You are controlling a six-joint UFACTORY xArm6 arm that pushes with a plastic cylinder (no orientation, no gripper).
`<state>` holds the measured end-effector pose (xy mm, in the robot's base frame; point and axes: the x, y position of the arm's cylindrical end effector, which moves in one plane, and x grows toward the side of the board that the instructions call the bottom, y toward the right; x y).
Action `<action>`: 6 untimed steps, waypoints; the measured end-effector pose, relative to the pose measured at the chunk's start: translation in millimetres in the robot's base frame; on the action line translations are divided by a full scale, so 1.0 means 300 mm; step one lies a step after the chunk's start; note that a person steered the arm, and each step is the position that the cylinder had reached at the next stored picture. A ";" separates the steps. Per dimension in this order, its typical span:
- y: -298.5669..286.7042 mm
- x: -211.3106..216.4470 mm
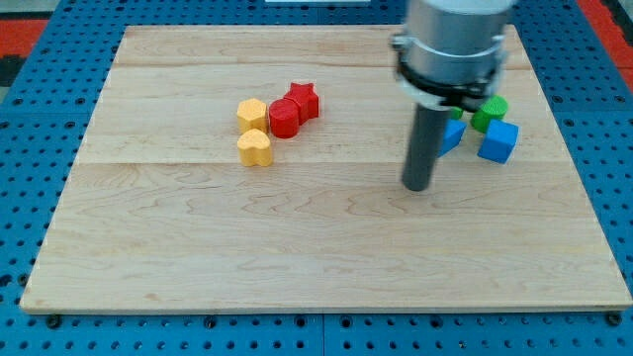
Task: Move your arm to the center right
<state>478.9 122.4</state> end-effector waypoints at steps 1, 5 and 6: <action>-0.024 0.051; -0.040 0.126; 0.087 0.057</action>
